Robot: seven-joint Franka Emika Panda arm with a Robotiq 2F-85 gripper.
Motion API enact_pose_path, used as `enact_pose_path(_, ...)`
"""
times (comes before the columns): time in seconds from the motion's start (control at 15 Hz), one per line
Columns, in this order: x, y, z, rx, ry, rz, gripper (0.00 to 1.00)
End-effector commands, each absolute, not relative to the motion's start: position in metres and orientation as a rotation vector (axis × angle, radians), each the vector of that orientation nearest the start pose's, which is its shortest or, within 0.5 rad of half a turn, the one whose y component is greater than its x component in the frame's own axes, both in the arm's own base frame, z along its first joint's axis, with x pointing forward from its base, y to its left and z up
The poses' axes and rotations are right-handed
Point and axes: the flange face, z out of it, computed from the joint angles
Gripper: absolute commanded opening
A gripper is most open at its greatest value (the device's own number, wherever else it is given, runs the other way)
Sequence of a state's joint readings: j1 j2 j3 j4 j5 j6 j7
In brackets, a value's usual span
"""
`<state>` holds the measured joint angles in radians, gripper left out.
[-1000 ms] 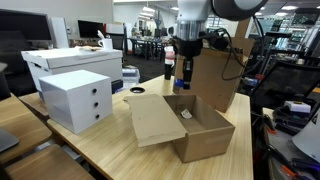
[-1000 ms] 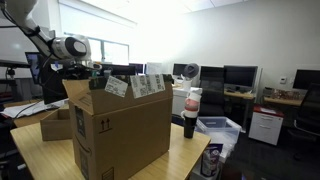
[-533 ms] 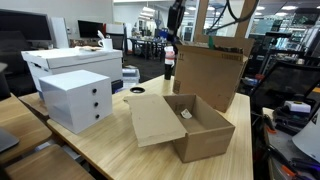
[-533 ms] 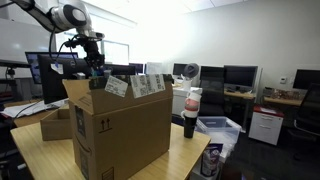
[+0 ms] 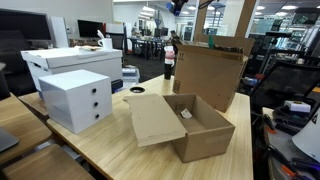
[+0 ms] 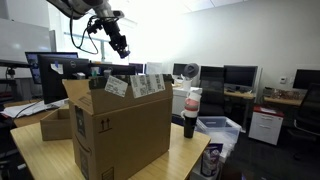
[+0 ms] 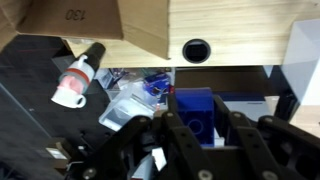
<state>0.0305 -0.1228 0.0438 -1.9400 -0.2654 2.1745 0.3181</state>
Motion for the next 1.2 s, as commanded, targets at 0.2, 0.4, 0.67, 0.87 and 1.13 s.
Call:
enact_pose_path(0.2, 0.541, -0.088, 0.56, -3.293, 0.772, -0.569, 0.13)
enact_pose_path(0.4, 0.522, -0.119, 0.535, -3.3, 1.003, -0.42, 0.13)
enact_pose_path(0.67, 0.499, -0.136, 0.497, -3.261, 1.276, -0.096, 0.13)
enact_pose_path(0.87, 0.491, -0.135, 0.485, -3.231, 1.361, 0.033, 0.13)
enact_pose_path(1.13, 0.486, -0.131, 0.476, -3.214, 1.411, 0.139, 0.62)
